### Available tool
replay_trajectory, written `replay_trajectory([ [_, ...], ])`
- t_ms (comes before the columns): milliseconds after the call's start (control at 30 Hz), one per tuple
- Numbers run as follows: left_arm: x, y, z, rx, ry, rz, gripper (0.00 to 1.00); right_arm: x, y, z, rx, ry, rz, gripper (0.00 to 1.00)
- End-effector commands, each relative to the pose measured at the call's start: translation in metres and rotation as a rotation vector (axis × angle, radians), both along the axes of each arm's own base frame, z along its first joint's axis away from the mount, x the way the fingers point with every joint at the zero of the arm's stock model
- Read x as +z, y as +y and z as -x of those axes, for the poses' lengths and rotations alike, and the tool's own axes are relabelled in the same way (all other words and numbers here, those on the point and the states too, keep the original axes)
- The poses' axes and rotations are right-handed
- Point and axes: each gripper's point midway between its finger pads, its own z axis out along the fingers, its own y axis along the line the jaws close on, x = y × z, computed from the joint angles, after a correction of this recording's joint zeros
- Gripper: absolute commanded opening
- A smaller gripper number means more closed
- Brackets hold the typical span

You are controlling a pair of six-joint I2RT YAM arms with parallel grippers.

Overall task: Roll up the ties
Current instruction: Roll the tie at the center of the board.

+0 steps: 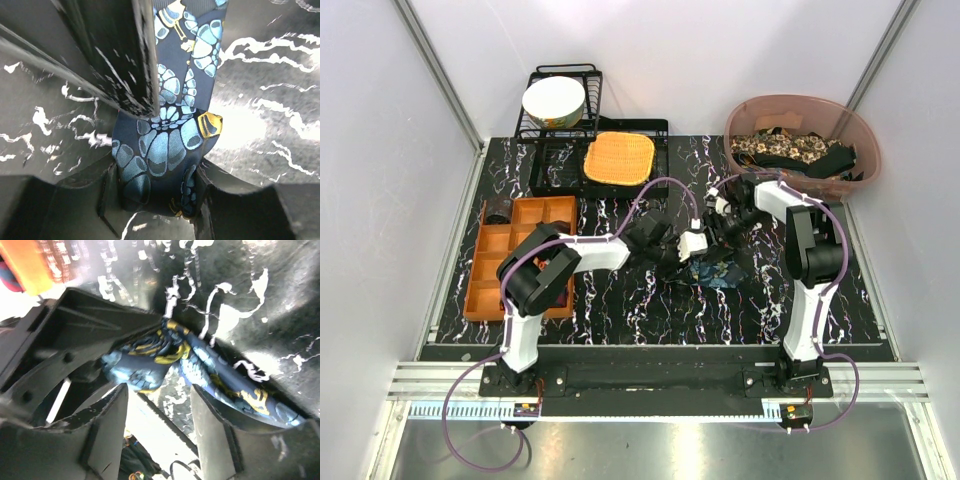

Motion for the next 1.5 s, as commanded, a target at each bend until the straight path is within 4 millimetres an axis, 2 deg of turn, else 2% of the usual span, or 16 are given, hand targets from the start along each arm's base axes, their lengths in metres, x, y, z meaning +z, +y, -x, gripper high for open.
replay_trajectory([
  [0,-0.056,0.061,0.019,0.045,0.063,-0.352,0.34,0.033,0.013,0.003,-0.028,0.010,-0.185,0.59],
  [33,-0.055,0.060,0.020,0.042,0.069,-0.365,0.35,0.034,0.017,0.002,-0.033,0.005,-0.215,0.61],
  [67,-0.056,0.058,0.021,0.040,0.077,-0.367,0.36,0.036,0.022,0.010,-0.037,0.035,-0.264,0.61],
  [233,-0.057,0.053,0.018,0.040,0.085,-0.370,0.37,0.025,0.034,0.020,-0.018,0.036,-0.280,0.59],
  [333,-0.058,0.051,0.019,0.036,0.091,-0.372,0.37,0.013,0.037,0.024,-0.001,0.039,-0.243,0.51],
  [467,-0.056,0.047,0.023,0.008,0.103,-0.348,0.40,-0.016,0.019,0.019,-0.006,0.018,-0.067,0.25],
  [500,-0.057,0.047,0.025,0.002,0.110,-0.343,0.43,-0.020,0.015,0.019,-0.012,0.023,-0.039,0.06],
  [533,-0.056,0.045,0.027,-0.007,0.118,-0.331,0.45,-0.023,0.012,0.017,-0.017,0.019,-0.018,0.00],
  [667,-0.044,0.035,0.031,-0.046,0.156,-0.206,0.56,-0.038,-0.004,0.020,-0.031,0.031,0.077,0.00],
  [833,-0.021,0.014,0.020,-0.069,0.151,0.015,0.67,-0.052,-0.013,0.029,-0.032,0.089,0.128,0.00],
  [1000,-0.011,-0.008,0.009,-0.063,0.147,0.139,0.68,-0.061,-0.020,0.030,-0.028,0.104,0.179,0.00],
  [1167,-0.008,-0.018,0.011,-0.089,0.160,0.216,0.68,-0.069,-0.025,0.030,-0.022,0.124,0.220,0.00],
  [1367,-0.011,-0.024,0.015,-0.121,0.132,0.245,0.63,-0.075,-0.027,0.031,-0.011,0.154,0.230,0.00],
  [1467,-0.018,-0.022,0.019,-0.128,0.089,0.169,0.44,-0.072,-0.022,0.029,0.006,0.161,0.198,0.00],
])
